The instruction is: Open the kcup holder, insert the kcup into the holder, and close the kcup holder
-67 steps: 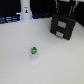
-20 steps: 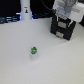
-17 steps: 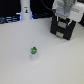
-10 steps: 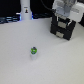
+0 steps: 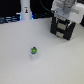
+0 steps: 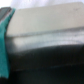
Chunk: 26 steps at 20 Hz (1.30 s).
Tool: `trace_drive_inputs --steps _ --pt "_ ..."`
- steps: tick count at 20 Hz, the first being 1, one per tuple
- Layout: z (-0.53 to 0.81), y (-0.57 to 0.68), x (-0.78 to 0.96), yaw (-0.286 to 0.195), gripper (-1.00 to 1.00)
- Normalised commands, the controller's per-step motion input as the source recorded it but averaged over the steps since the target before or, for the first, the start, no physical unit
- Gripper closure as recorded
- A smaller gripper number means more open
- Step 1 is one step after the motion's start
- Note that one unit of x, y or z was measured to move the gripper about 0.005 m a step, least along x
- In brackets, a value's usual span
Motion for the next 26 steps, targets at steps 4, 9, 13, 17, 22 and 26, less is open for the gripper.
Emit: trace_drive_inputs --steps 4,9,13,17,22,26 --pt "0.18 -0.22 0.95 -0.055 1.00" --pt "0.19 -0.27 0.95 -0.066 1.00" --pt "0.21 -0.28 0.96 -0.067 1.00" --pt "0.21 -0.28 0.96 -0.064 1.00" --pt "0.17 -0.28 0.88 -0.061 1.00" --pt "0.20 -0.30 0.94 -0.063 1.00"
